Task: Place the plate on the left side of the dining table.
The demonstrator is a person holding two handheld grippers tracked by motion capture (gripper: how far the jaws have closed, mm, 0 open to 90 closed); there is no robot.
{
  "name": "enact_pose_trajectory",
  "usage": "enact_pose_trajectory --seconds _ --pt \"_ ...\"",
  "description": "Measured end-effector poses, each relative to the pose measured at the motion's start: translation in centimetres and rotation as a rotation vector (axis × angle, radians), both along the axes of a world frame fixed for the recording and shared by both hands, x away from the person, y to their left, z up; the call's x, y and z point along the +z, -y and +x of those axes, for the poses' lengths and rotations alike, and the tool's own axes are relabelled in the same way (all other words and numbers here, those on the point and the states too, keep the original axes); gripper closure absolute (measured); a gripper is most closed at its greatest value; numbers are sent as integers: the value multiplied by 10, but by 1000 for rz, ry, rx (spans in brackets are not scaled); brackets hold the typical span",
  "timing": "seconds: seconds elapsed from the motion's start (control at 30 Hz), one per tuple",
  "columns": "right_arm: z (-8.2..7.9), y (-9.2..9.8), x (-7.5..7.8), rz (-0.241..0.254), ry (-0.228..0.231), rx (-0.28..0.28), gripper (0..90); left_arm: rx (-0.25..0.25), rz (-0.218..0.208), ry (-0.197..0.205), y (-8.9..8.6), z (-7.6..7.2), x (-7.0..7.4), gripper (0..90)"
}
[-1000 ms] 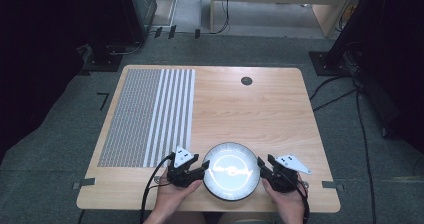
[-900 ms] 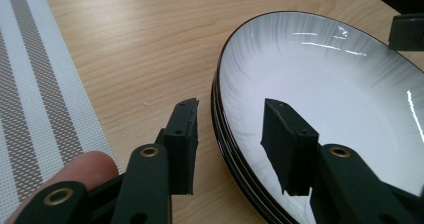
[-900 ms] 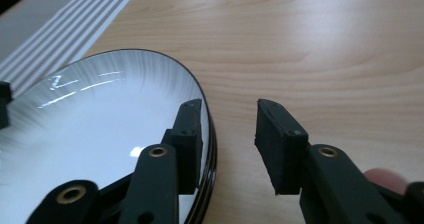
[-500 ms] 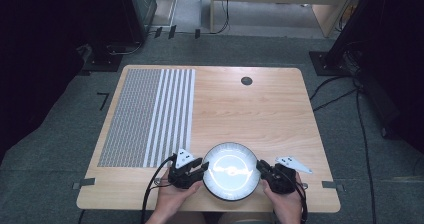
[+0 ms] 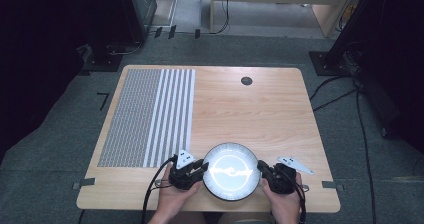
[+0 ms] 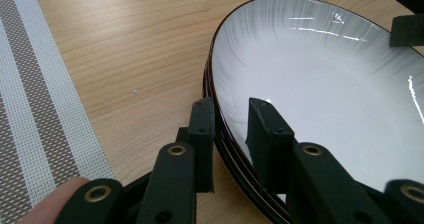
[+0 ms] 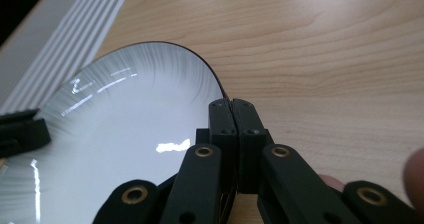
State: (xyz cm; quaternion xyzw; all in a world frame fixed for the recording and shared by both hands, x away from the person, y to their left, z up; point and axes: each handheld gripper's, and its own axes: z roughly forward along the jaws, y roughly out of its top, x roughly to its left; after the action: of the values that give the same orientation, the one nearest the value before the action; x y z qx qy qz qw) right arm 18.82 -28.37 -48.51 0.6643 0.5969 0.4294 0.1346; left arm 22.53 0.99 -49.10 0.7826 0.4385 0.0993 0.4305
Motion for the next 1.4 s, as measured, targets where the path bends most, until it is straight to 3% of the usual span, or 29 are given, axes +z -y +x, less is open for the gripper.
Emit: enact_pose_trajectory --seconds 0.07,0.23,0.47,0.73,0.87,1.07,1.23,1.3,1.4 --pt "1 4 -3 50 -7 -5 895 1 4 2 1 0 0 717" --pt "0 3 -3 51 0 -14 897 1 2 0 1 0 -1 707" --pt "-1 5 -2 99 8 -25 898 3 -9 -8 1 0 -1 685" --pt "2 15 -11 284 -54 -26 898 7 -22 -22 0 1 -1 680" --pt "2 13 -12 277 -54 -27 898 -3 -42 -48 -2 3 0 662" --pt "1 9 -12 255 -45 -13 899 8 -55 -55 -5 4 3 659" --pt "2 2 -15 273 -47 14 898 38 -69 -46 -14 7 9 689" --pt "2 -4 -15 233 -34 21 896 32 -80 -52 -17 8 11 693" --pt "1 -8 -13 194 -22 24 893 27 -55 -38 -16 7 11 700"
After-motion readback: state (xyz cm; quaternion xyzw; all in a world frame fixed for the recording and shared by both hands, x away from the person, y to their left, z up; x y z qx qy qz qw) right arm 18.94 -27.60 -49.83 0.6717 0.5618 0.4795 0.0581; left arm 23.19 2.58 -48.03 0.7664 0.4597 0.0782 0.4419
